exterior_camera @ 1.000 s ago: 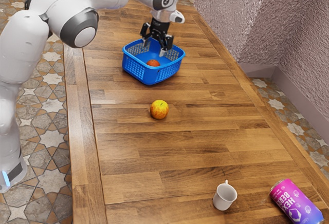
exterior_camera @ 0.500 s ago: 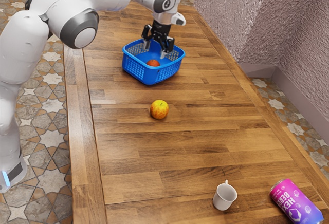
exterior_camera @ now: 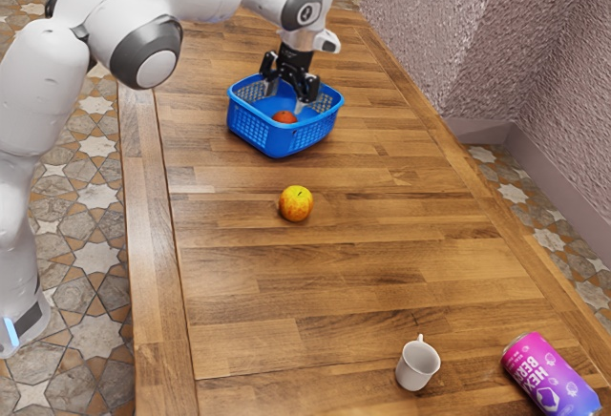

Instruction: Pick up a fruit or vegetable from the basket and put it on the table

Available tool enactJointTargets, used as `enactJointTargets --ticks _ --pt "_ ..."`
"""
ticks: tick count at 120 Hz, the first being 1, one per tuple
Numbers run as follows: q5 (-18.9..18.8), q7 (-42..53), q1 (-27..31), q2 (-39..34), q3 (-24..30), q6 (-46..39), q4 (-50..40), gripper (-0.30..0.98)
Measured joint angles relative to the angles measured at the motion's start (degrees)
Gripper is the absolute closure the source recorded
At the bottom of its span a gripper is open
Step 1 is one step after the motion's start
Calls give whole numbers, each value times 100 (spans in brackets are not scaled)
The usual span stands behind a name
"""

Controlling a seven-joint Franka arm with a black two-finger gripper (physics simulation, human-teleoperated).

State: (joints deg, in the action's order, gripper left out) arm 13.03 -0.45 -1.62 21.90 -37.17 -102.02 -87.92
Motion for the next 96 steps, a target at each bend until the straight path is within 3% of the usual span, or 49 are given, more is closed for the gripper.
enactJointTargets --ticks 96 --pt "16 123 -102 43 9 -311 -123 0"
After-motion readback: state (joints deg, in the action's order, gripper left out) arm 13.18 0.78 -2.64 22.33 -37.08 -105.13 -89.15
